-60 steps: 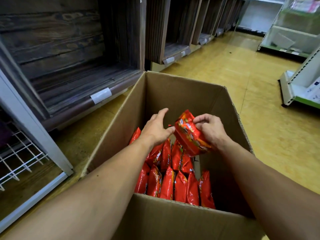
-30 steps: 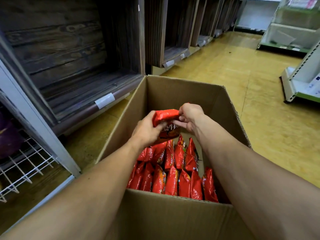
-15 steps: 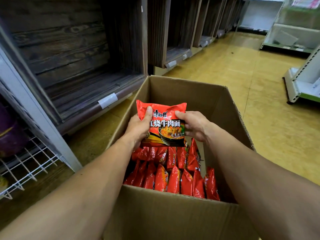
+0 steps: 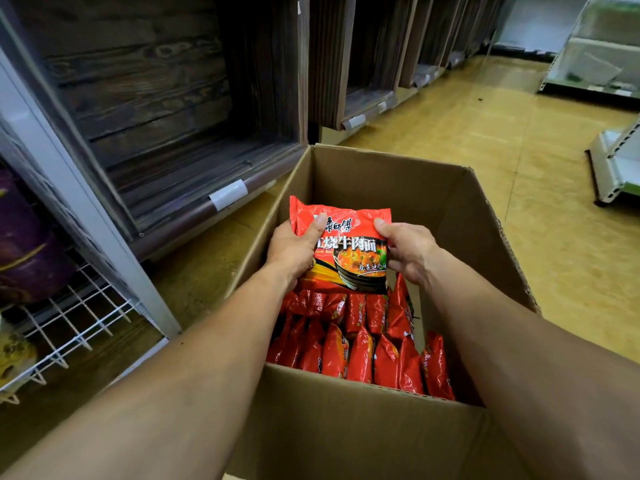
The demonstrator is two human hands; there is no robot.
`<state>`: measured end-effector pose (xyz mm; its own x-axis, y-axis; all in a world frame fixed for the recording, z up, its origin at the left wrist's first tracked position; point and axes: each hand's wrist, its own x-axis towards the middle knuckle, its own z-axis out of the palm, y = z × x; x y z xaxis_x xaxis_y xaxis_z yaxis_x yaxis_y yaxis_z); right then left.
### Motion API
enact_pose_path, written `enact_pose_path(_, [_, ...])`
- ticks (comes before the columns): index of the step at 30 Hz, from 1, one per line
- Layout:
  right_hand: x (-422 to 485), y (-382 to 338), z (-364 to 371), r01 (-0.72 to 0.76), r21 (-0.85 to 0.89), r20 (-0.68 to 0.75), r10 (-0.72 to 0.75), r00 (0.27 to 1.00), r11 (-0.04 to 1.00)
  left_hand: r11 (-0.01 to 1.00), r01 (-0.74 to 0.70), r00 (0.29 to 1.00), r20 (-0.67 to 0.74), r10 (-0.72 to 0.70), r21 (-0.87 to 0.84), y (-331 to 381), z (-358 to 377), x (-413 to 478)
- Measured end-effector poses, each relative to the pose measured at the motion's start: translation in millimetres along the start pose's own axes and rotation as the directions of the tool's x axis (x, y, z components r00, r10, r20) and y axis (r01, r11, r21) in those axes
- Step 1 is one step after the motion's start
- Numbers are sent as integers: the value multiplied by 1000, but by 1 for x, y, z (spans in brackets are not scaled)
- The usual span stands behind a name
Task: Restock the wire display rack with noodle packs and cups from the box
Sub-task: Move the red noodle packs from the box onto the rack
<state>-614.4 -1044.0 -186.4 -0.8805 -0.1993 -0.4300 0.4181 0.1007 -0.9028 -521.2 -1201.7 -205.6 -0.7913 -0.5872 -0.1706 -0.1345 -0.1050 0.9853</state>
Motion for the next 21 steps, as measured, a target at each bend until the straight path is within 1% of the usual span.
enact_pose_path(3, [9, 8, -11, 20, -70, -115, -28, 993, 997, 993, -45, 998, -46, 50, 105, -3, 0, 5])
enact_pose_path(4, [14, 13, -19, 22, -134, -149, -42, 988, 991, 990, -49, 997, -46, 56, 129, -4, -1, 6])
enact_pose_path(6, [18, 25, -34, -14, -328, -172, -45, 984, 945, 983, -48, 998, -35, 55, 180, -9, -2, 10])
enact_pose_path(7, [20, 31, -41, -43, -447, -156, -31, 987, 893, 976, -47, 998, -31, 55, 211, -12, -2, 12])
enact_pose_path(9, [21, 42, -47, -80, -666, -86, 30, 996, 742, 968, -38, 998, -36, 48, 248, -16, -1, 15])
enact_pose_path(11, [15, 48, -46, -80, -791, -9, 120, 993, 606, 967, -24, 998, -44, 36, 255, -19, 0, 17])
enact_pose_path(14, [10, 53, -39, -33, -877, 75, 204, 976, 480, 959, -15, 998, -52, 30, 282, -22, 1, 20])
enact_pose_path(16, [8, 52, -36, 9, -907, 101, 197, 975, 422, 953, -14, 998, -48, 30, 302, -23, 0, 21])
enact_pose_path(18, [7, 49, -34, 18, -924, 108, 217, 970, 381, 949, -10, 999, -47, 26, 315, -24, 0, 22])
enact_pose_path(21, [8, 53, -34, 52, -955, 119, 220, 968, 291, 946, -5, 999, -49, 22, 324, -24, 0, 23])
